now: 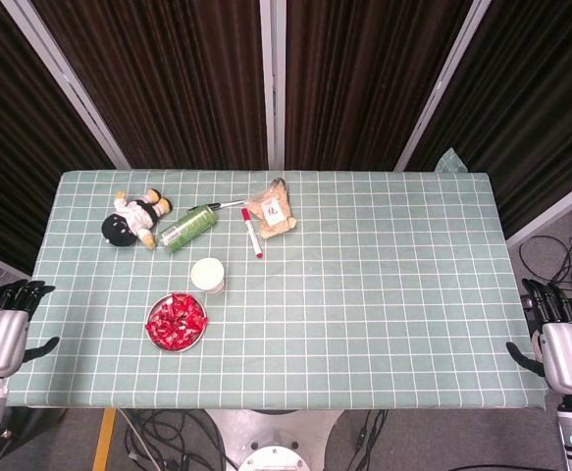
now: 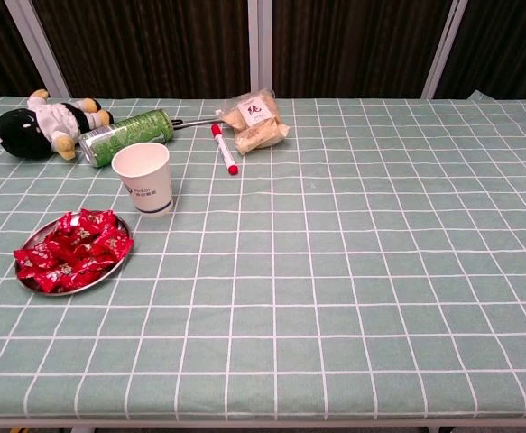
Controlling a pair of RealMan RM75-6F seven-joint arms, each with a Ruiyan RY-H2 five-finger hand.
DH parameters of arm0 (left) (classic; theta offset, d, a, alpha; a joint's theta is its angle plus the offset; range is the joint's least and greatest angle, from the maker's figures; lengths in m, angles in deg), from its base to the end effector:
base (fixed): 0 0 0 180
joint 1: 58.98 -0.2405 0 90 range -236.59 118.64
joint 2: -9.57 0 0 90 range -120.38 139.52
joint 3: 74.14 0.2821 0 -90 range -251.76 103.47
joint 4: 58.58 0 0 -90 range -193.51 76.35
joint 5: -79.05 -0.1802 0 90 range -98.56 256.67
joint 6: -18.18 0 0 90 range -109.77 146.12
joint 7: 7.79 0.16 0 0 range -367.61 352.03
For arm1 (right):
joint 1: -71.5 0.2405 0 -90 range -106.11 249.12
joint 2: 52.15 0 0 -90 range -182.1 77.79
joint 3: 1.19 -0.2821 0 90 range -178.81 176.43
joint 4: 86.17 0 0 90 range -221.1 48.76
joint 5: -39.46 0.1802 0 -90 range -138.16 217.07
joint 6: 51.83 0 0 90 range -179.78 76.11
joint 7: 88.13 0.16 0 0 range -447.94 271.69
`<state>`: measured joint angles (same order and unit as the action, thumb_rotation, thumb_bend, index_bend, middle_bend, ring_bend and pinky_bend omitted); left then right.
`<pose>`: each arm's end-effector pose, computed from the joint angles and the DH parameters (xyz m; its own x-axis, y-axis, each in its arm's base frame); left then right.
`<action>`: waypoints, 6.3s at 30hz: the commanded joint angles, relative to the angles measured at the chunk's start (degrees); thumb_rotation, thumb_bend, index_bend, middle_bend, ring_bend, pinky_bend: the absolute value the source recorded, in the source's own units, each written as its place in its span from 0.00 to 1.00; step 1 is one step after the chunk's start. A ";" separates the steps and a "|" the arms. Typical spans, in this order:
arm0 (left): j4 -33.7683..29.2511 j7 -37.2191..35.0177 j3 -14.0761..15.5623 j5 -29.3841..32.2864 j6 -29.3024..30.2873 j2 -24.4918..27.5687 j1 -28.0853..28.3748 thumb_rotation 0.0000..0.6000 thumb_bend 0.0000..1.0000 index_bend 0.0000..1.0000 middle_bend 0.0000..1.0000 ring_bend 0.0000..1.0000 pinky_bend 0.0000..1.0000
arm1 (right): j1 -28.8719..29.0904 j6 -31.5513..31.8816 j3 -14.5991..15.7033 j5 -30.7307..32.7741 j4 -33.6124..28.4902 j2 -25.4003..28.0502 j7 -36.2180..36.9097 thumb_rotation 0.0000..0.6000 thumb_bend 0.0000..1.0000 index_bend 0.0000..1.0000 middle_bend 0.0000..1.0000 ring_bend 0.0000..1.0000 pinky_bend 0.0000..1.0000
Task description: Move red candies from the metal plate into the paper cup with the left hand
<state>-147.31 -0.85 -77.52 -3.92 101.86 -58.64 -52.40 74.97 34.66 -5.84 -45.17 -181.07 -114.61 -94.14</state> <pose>-0.3320 0.2086 0.1798 0.4908 0.0088 0.8712 0.8711 0.0168 -0.4909 -0.3197 -0.1936 0.2133 0.4727 0.0394 0.8804 -0.8812 0.0347 0.4715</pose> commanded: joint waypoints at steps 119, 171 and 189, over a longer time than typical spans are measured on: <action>16.59 -7.34 5.03 -8.69 -23.23 -15.51 26.89 1.00 0.45 0.64 0.72 0.68 0.91 | 0.00 -2.09 -0.85 3.71 0.75 1.71 1.08 1.00 0.10 0.00 0.10 0.07 0.18; 3.69 -1.28 2.06 -3.38 -16.69 -7.32 27.77 1.00 0.33 0.29 0.37 0.29 0.49 | -0.11 -1.78 -2.01 4.12 2.83 2.61 4.74 1.00 0.10 0.00 0.10 0.07 0.18; 2.10 4.57 10.83 -7.70 -21.26 -7.15 22.97 1.00 0.18 0.29 0.33 0.27 0.42 | -0.19 -1.32 -1.47 2.96 1.73 2.85 4.23 1.00 0.10 0.00 0.10 0.07 0.18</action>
<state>-145.53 3.59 -66.88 -11.29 80.79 -65.44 -29.30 74.81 33.30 -7.33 -42.22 -179.31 -111.79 -89.87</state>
